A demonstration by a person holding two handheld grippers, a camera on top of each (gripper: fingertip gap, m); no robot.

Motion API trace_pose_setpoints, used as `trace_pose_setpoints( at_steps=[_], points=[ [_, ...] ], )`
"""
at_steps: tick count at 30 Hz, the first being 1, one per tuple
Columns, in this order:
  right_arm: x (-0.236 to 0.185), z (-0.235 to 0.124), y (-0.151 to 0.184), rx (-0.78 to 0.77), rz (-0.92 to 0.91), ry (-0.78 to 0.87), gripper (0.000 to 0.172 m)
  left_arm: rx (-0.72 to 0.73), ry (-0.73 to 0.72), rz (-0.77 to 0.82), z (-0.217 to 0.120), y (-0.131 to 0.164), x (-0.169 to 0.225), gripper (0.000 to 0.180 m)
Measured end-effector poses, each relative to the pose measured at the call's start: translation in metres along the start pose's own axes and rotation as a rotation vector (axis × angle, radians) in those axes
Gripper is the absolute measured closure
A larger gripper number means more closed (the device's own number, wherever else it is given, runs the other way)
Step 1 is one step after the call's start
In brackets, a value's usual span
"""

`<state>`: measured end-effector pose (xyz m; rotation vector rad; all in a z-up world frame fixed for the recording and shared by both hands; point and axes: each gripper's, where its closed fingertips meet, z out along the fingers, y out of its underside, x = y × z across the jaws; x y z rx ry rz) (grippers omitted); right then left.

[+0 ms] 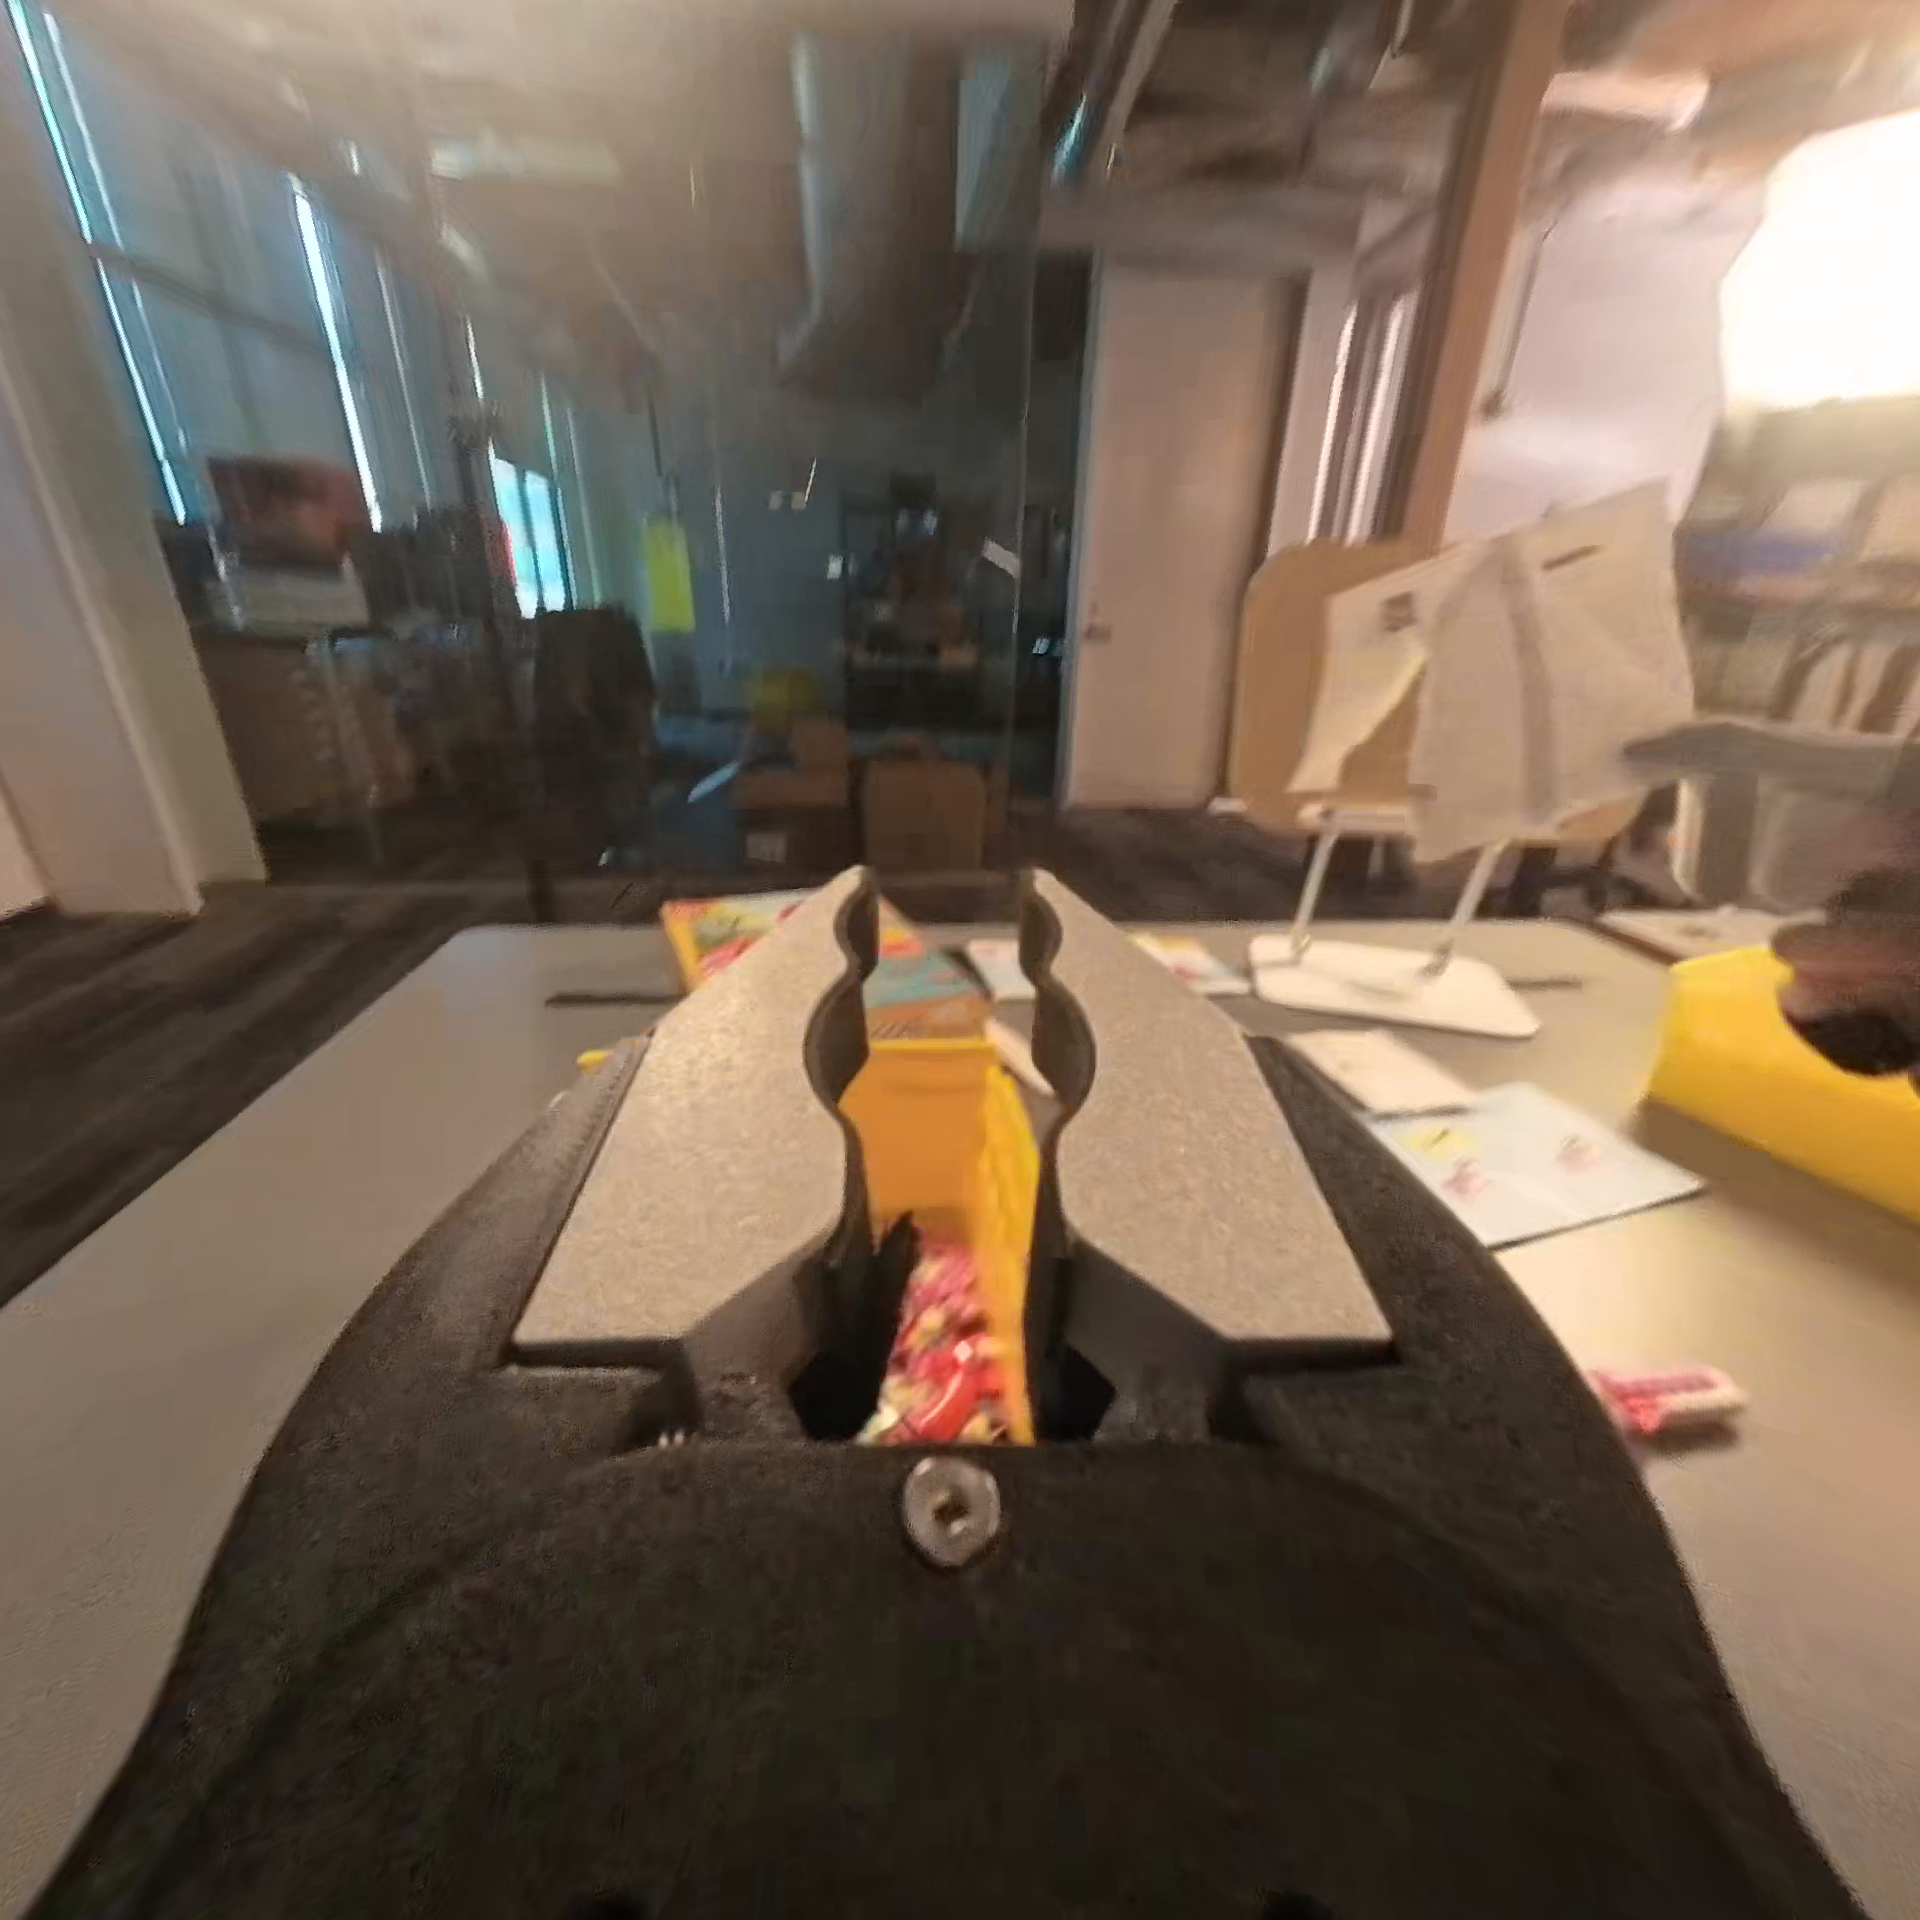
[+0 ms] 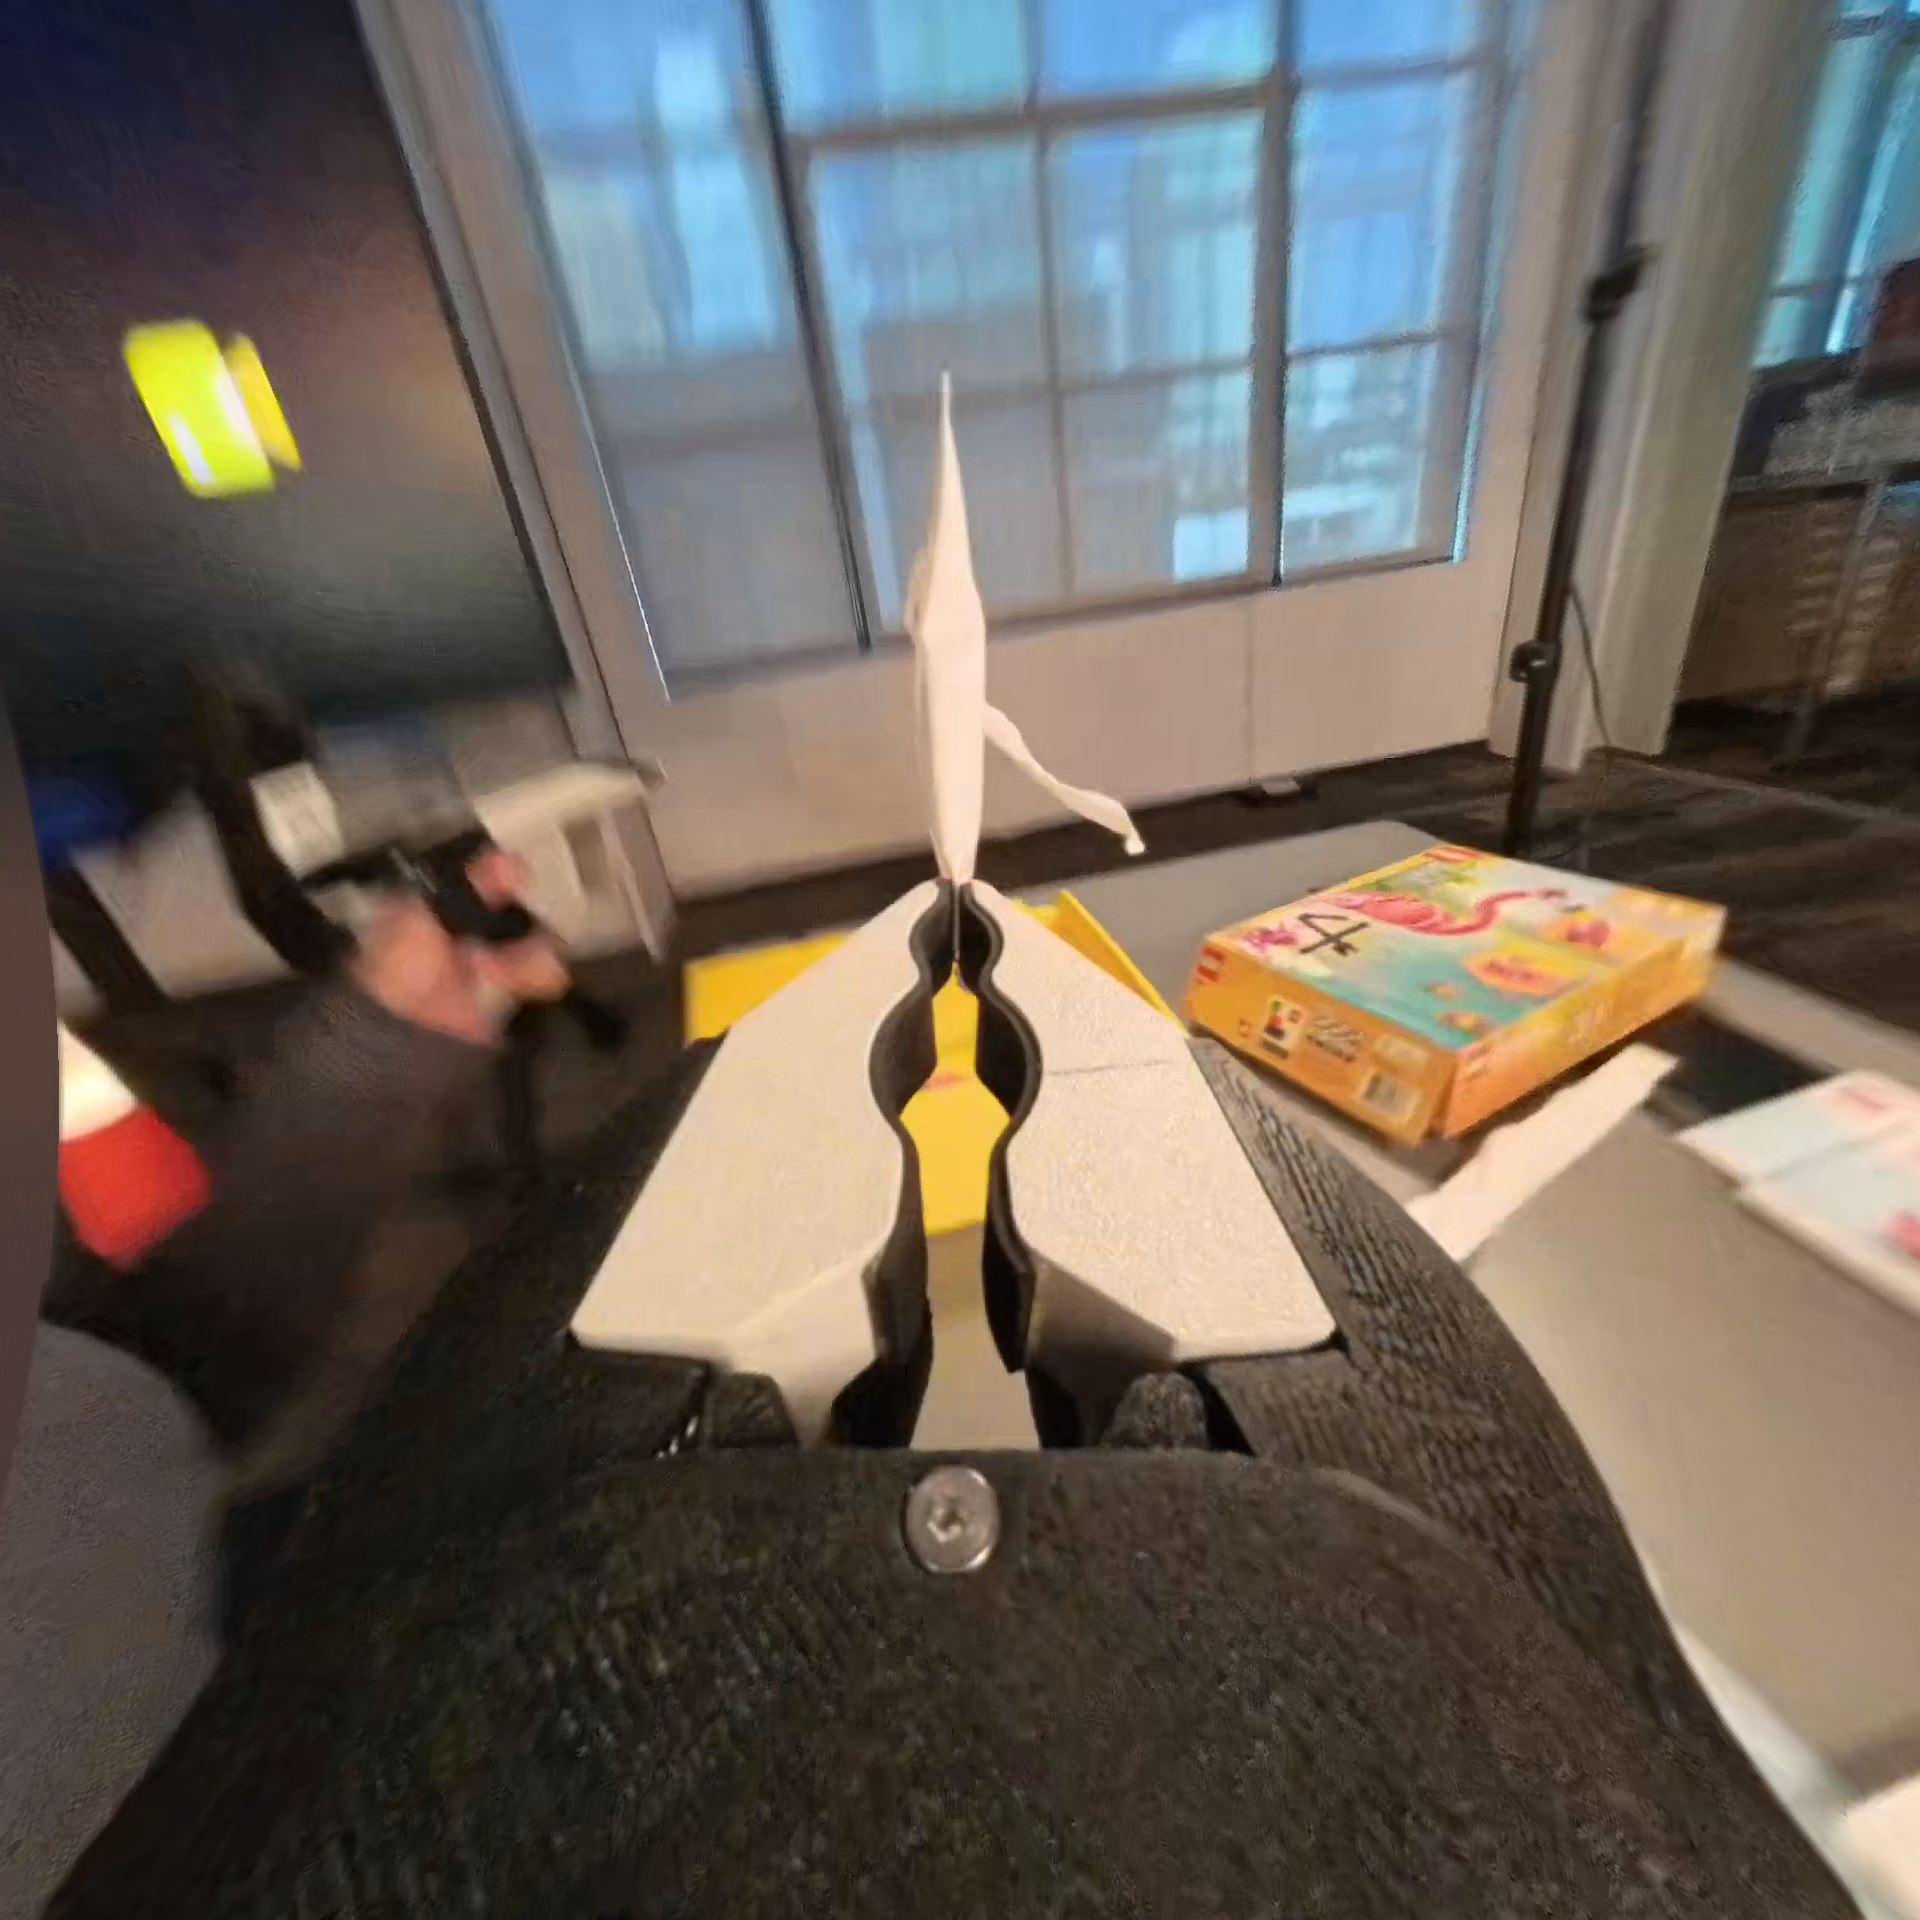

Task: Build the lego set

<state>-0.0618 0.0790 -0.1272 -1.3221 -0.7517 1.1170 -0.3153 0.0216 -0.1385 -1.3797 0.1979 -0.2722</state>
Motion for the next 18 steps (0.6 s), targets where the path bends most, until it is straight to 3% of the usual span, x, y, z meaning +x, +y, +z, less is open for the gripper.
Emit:
trace_pose_setpoints(
  at_steps=[4, 9, 14, 18],
  points=[
    [-0.002, -0.112, -0.031, 0.322, 0.365, -0.022, 0.172, 0.117, 0.06, 0.07, 0.001, 0.0, 0.057, 0.159],
    [-0.002, -0.202, -0.029, 0.447, 0.376, 0.147, 0.172, 0.124, 0.196, 0.194, 0.017, 0.022, 0.127, 0.161],
    [-0.011, -0.229, -0.028, 0.46, 0.322, 0.211, 0.172, 0.059, 0.389, 0.169, 0.035, 0.05, 0.179, 0.16],
    [-0.011, -0.195, -0.029, 0.393, 0.307, 0.144, 0.172, 0.086, 0.477, 0.166, 0.043, 0.04, 0.192, 0.158]
  ],
)
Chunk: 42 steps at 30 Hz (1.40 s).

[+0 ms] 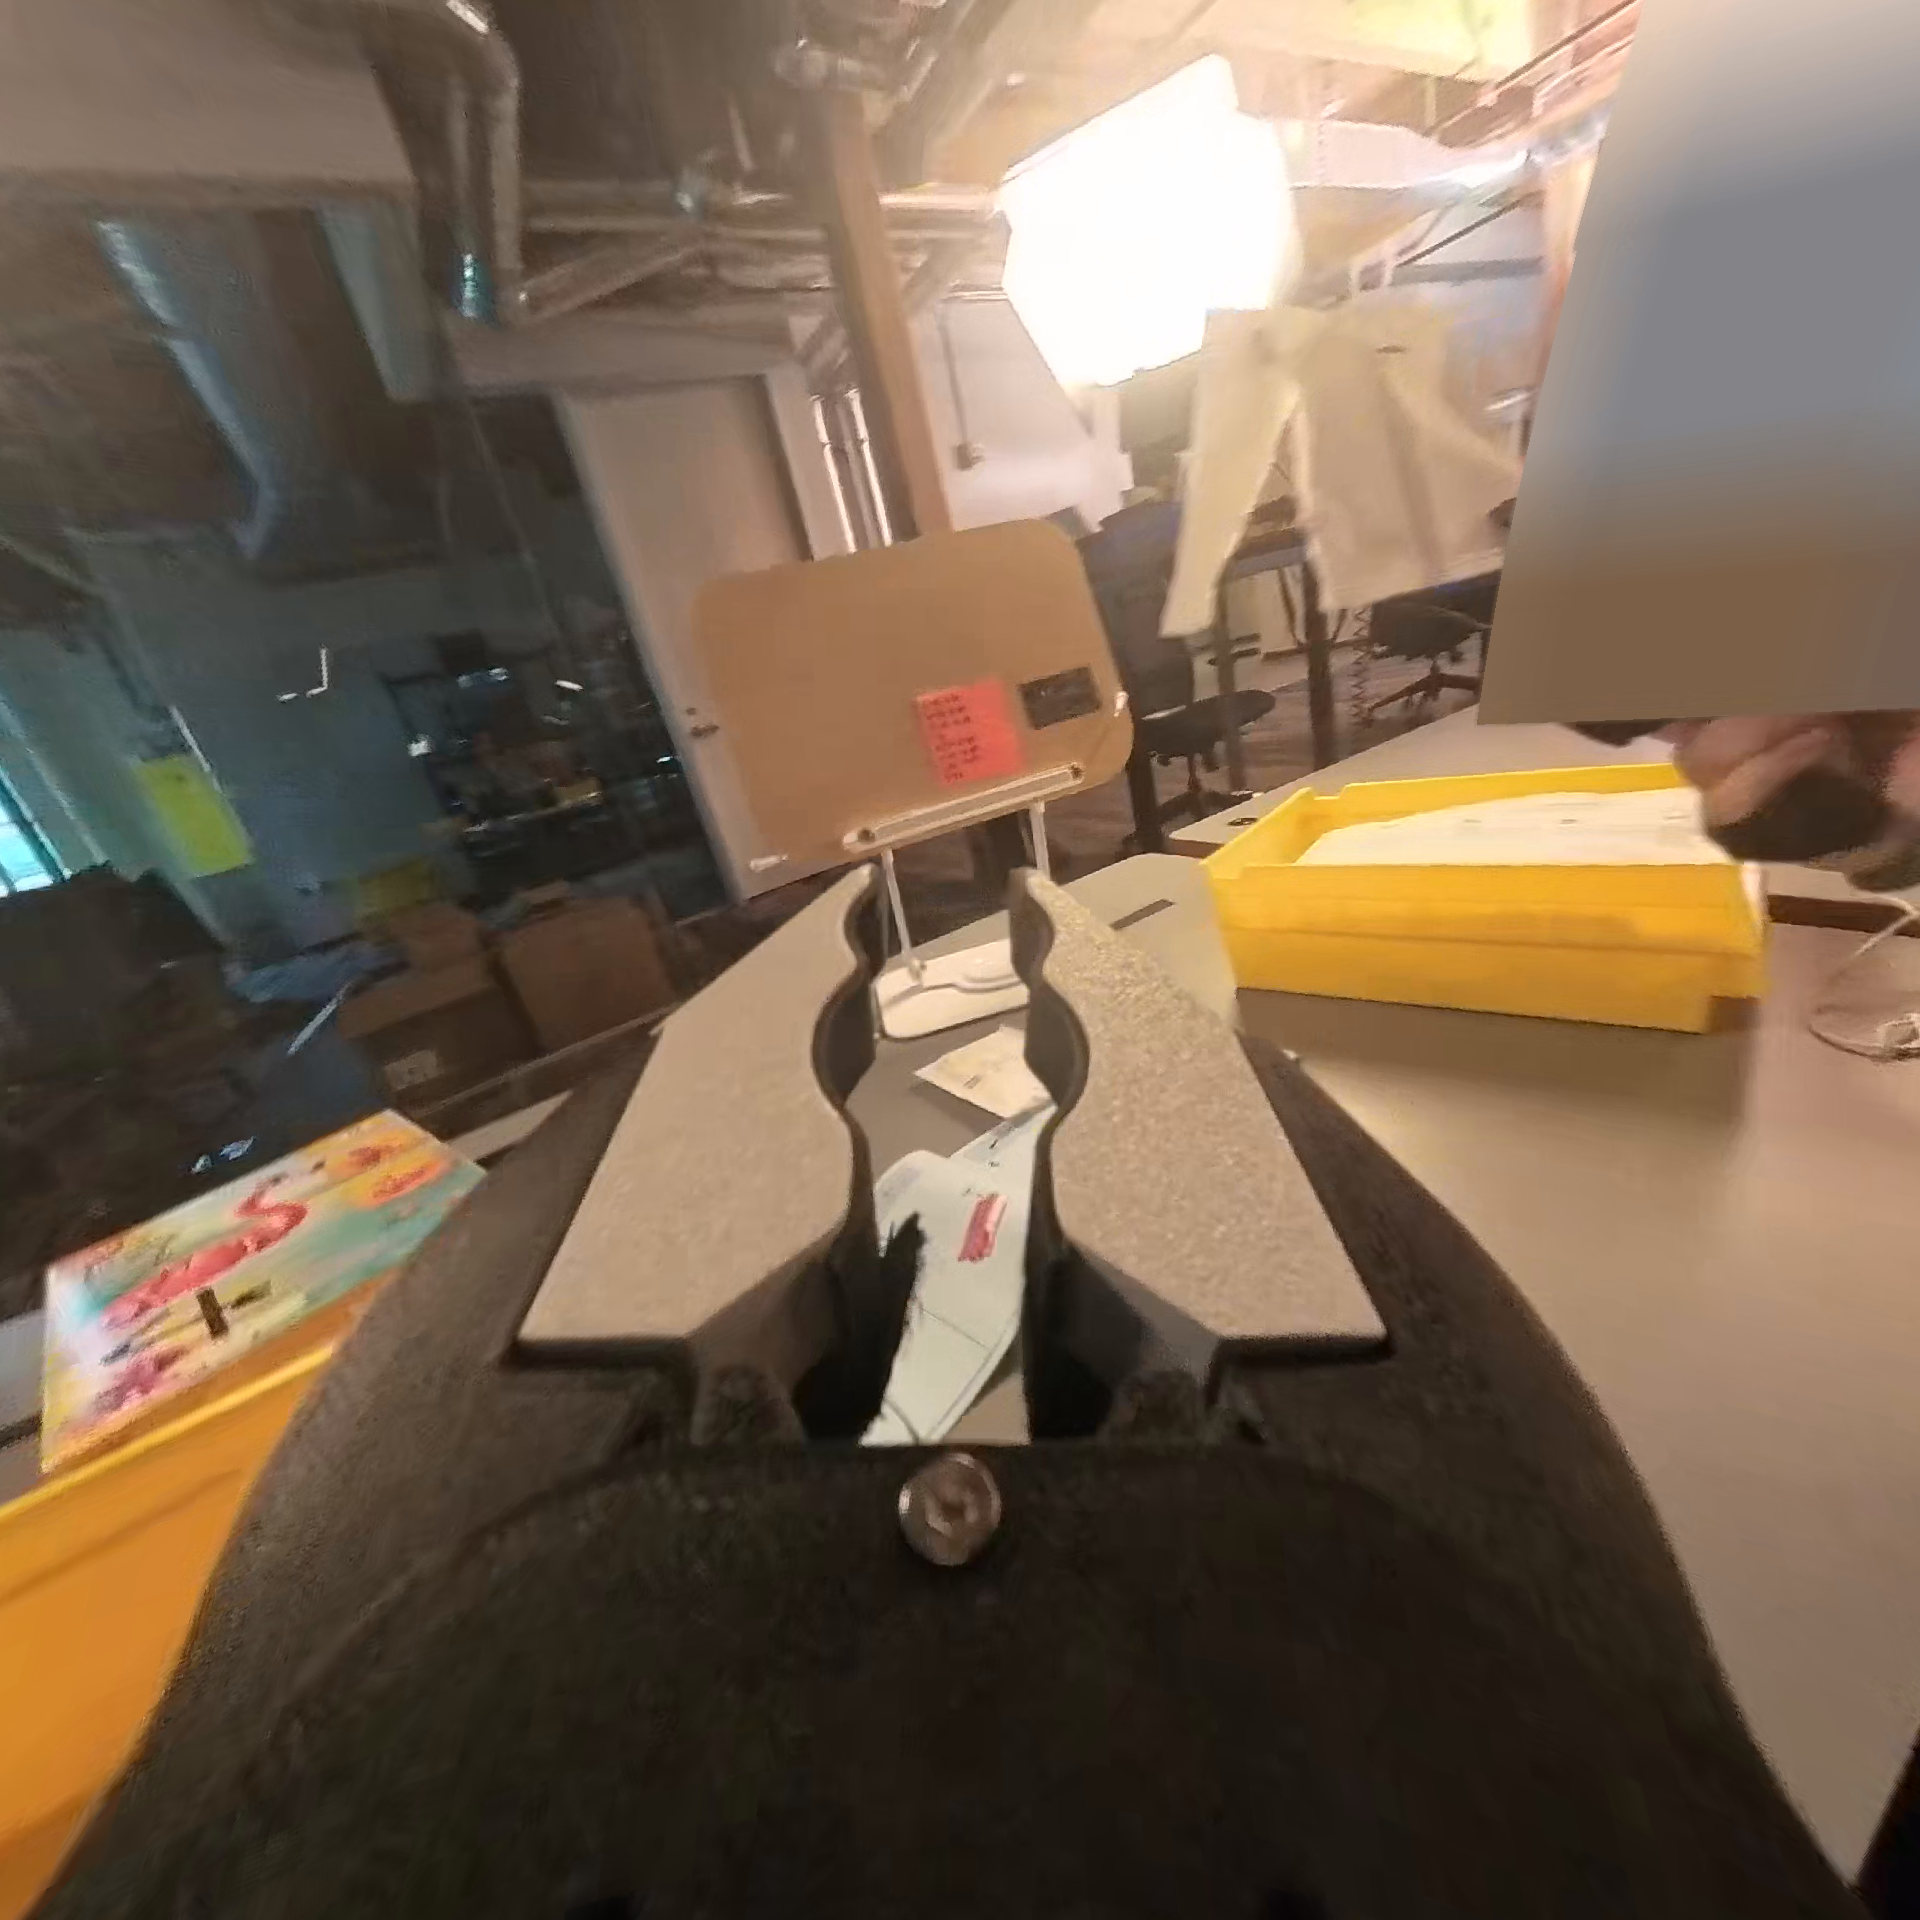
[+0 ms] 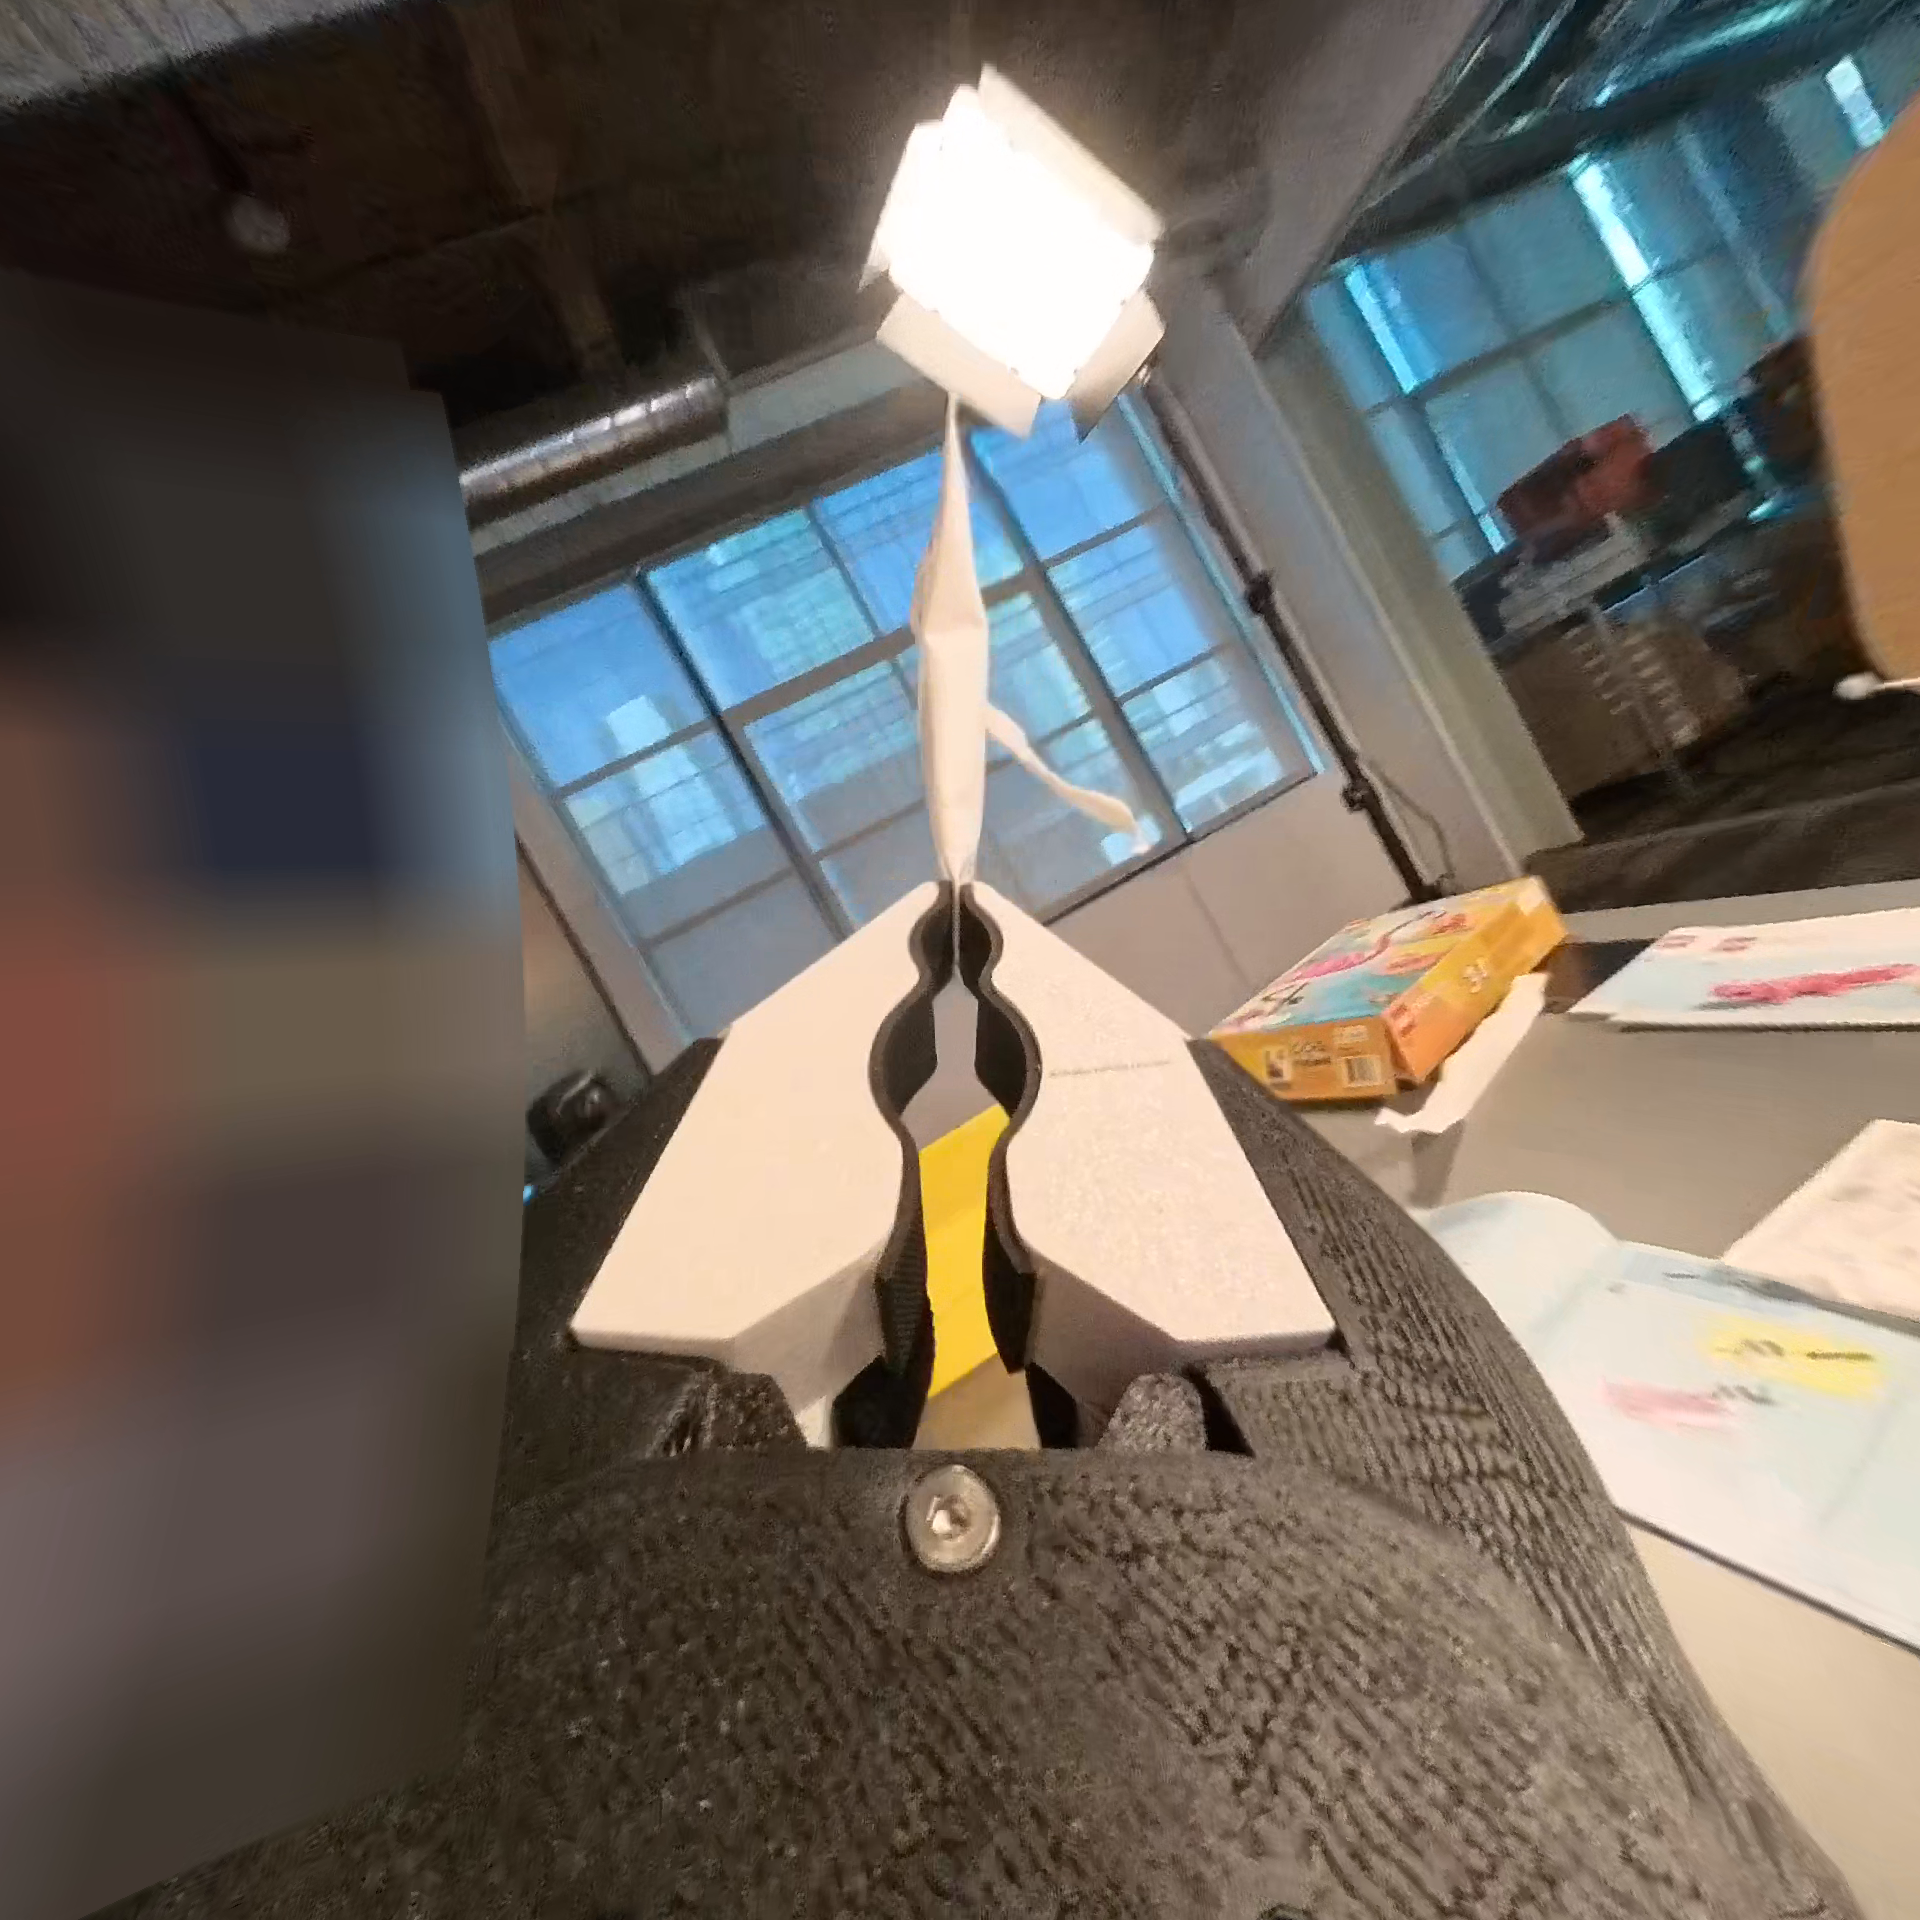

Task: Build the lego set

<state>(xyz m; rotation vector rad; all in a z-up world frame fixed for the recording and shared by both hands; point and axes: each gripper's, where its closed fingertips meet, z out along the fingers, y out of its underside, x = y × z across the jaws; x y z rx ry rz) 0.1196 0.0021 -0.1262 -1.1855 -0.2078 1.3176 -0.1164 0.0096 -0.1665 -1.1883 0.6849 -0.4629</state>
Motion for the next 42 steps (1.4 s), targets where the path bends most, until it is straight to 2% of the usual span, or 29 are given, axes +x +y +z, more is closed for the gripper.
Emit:
trace_pose_setpoints(
  at_steps=[3, 6, 9, 11, 13, 14, 15, 16, 17, 18, 20, 21, 23, 25, 27, 29, 30, 32, 34, 35, 36, 37, 40, 42],
  points=[
    [-0.004, 0.064, 0.032, -0.135, -0.002, -0.102, 0.172, -0.004, 0.028, 0.028, -0.008, -0.013, -0.012, 0.162],
    [-0.014, 0.144, 0.084, -0.324, -0.011, -0.239, 0.172, -0.048, -0.081, 0.052, -0.032, -0.014, -0.047, 0.165],
    [-0.015, 0.223, 0.147, -0.542, -0.15, -0.287, 0.172, -0.167, -0.271, 0.099, -0.071, -0.001, -0.095, 0.167],
    [-0.017, 0.263, 0.194, -0.695, -0.355, -0.33, 0.172, -0.199, -0.363, 0.085, -0.1, 0.001, -0.121, 0.167],
    [0.011, 0.276, 0.259, -1.032, -0.619, -0.3, 0.172, -0.203, -0.444, 0.045, -0.129, 0.001, -0.142, 0.167],
    [0.009, 0.278, 0.278, -1.122, -0.656, -0.335, 0.172, -0.201, -0.481, 0.025, -0.143, 0.001, -0.151, 0.168],
    [0.01, 0.287, 0.289, -1.129, -0.736, -0.368, 0.172, -0.2, -0.506, 0.005, -0.154, 0.002, -0.159, 0.168],
    [0.032, 0.291, 0.296, -1.208, -0.826, -0.299, 0.172, -0.198, -0.521, -0.014, -0.162, 0.003, -0.164, 0.169],
    [0.039, 0.286, 0.306, -1.315, -0.806, -0.288, 0.172, -0.196, -0.527, -0.029, -0.167, 0.004, -0.168, 0.169],
    [0.029, 0.284, 0.313, -1.339, -0.745, -0.344, 0.172, -0.201, -0.511, -0.027, -0.168, 0.006, -0.169, 0.168],
    [0.033, 0.288, 0.311, -1.35, -0.837, -0.339, 0.172, -0.263, -0.48, 0.013, -0.163, 0.02, -0.176, 0.162],
    [0.03, 0.29, 0.309, -1.348, -0.864, -0.364, 0.172, -0.322, -0.463, 0.026, -0.159, 0.033, -0.182, 0.153],
    [0.021, 0.287, 0.311, -1.371, -0.859, -0.448, 0.172, -0.403, -0.367, 0.023, -0.142, 0.055, -0.185, 0.134],
    [0.017, 0.283, 0.314, -1.4, -0.898, -0.51, 0.172, -0.453, -0.234, -0.007, -0.125, 0.071, -0.181, 0.129],
    [0.01, 0.28, 0.316, -1.406, -0.908, -0.573, 0.172, -0.511, -0.189, -0.002, -0.118, 0.084, -0.187, 0.138],
    [0.005, 0.281, 0.314, -1.384, -0.908, -0.591, 0.172, -0.568, -0.129, 0.018, -0.116, 0.094, -0.186, 0.171],
    [0.004, 0.282, 0.313, -1.379, -0.911, -0.58, 0.172, -0.577, -0.098, 0.02, -0.114, 0.096, -0.183, 0.18],
    [0.007, 0.282, 0.318, -1.374, -0.964, -0.571, 0.172, -0.614, -0.013, -0.006, -0.113, 0.1, -0.172, 0.18],
    [0.007, 0.284, 0.325, -1.342, -0.957, -0.57, 0.172, -0.581, 0.107, -0.055, -0.107, 0.097, -0.152, 0.18],
    [0.012, 0.289, 0.322, -1.315, -0.943, -0.53, 0.172, -0.581, 0.067, -0.054, -0.107, 0.099, -0.158, 0.18],
    [0.02, 0.294, 0.318, -1.291, -0.949, -0.477, 0.172, -0.631, -0.045, -0.021, -0.112, 0.106, -0.177, 0.18],
    [0.016, 0.291, 0.32, -1.287, -0.911, -0.49, 0.172, -0.636, -0.098, -0.008, -0.115, 0.107, -0.188, 0.18],
    [0.004, 0.279, 0.328, -1.285, -0.892, -0.552, 0.172, -0.643, -0.105, -0.029, -0.117, 0.103, -0.188, 0.18],
    [-0.004, 0.29, 0.313, -1.197, -0.729, -0.51, 0.172, -0.578, -0.17, -0.074, -0.114, 0.085, -0.195, 0.18]
  ],
)
